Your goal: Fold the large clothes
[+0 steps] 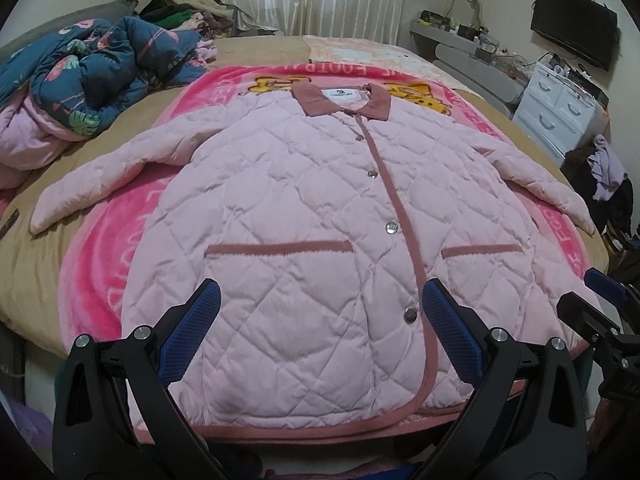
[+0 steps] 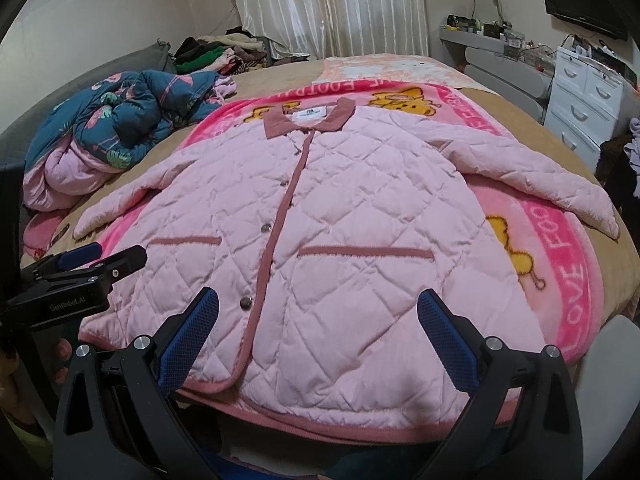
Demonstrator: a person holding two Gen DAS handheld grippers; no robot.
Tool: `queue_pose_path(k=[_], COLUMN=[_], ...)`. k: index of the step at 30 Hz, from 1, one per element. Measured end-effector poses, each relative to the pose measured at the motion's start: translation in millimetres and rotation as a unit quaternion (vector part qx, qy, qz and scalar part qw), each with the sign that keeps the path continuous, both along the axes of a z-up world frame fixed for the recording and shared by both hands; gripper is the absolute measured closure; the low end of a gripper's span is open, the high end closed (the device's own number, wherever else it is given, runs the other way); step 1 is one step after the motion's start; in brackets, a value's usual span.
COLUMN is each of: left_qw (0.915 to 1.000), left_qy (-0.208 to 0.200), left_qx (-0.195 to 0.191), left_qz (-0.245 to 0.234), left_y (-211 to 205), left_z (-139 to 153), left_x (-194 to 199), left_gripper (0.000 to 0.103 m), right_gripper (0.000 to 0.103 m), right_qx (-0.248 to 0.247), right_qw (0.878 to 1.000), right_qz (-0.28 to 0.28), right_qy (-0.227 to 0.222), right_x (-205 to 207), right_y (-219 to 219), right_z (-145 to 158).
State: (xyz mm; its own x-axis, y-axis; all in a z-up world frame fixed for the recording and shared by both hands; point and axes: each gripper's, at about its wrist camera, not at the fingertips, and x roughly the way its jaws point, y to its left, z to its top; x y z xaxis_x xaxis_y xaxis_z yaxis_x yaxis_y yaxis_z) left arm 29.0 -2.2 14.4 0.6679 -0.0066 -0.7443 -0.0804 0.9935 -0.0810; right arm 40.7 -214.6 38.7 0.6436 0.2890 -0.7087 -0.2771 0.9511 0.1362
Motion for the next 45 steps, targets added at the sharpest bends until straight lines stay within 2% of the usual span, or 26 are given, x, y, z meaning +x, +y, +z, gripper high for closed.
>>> queue_pose_path(k=[6,14,24,35,45], left_qw=[0.9999,0.9999,0.9998,0.9996,0.9991], left_qy=[-0.007,-0.007,-0.016,-0.024,-0.035], left_qx=[0.016,0.014,0.014,0.014,0.020], left_qz=[0.002,0.000,0.004,0.011,0.014], left_y=[-2.3,0.4,1.1,-6.1,-16.2], left_z=[13.7,28.9,56.2,78.9,85.6], left_x=[18.6,46.0,82.6,127.4,163.8], left_gripper=[0.009,0.009,0.009,0.009,0.009], right_gripper=[0.004,0.004,0.004,0.004,0.004], right_qx=[-0.002,-0.008,-0.029,-0.023,0.000], right_qw=[1.000,0.999,0.997,0.994,0.989], right_qz=[-0.016,-0.032,-0.050,-0.074,-0.111], right_qy=[-0.009,-0.018,-0.050,-0.077,-0.094], right_x=[20.2,46.9,80.1,121.4,169.2], right_y=[-3.2,-8.8,-12.4,-22.3,-33.4], right_z=[16.4,33.1,65.6,95.0,110.5])
